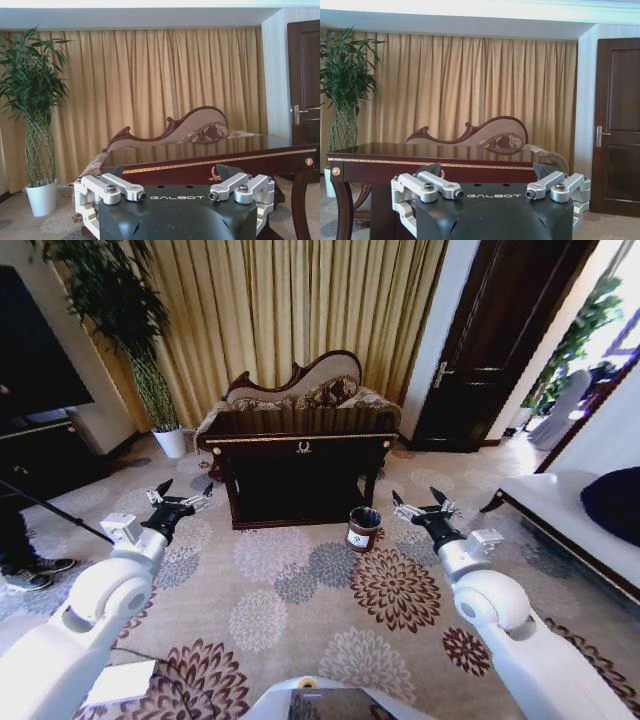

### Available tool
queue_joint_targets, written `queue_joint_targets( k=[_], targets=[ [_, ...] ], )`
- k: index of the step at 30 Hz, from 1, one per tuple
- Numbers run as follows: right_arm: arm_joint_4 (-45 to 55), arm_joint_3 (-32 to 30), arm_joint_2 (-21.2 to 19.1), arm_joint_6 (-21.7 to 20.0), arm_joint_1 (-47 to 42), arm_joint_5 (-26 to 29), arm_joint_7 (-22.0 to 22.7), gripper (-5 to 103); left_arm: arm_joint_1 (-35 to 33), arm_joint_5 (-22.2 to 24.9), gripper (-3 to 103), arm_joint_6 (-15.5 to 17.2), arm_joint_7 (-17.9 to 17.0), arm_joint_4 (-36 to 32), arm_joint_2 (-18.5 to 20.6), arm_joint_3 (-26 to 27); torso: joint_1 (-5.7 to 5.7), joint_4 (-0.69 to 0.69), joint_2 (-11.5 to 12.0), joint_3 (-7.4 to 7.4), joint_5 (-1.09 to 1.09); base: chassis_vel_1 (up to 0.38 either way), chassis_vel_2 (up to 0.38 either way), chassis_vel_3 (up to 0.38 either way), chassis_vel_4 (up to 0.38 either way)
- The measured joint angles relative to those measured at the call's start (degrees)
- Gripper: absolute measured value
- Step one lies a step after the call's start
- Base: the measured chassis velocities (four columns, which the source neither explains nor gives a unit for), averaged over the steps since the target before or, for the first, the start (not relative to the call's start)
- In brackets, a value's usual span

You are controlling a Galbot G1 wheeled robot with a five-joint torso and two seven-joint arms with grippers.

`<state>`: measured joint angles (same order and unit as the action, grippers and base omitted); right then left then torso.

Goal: Move to the front of the table and place the trash on the table into the trash bin.

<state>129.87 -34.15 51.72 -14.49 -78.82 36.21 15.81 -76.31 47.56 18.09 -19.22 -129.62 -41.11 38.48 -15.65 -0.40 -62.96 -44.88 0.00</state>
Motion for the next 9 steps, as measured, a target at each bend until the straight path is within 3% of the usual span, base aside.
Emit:
queue_joint_targets(
  k=[9],
  targets=[
    [-0.03, 0.00, 0.00, 0.00, 0.00, -0.03, -0.02, 100, 0.00, -0.01, 100, 0.00, -0.01, 0.03, 0.00, -0.03, 0.00, 0.00, 0.00, 0.00, 0.00, 0.000, 0.000, 0.000, 0.000]
  ],
)
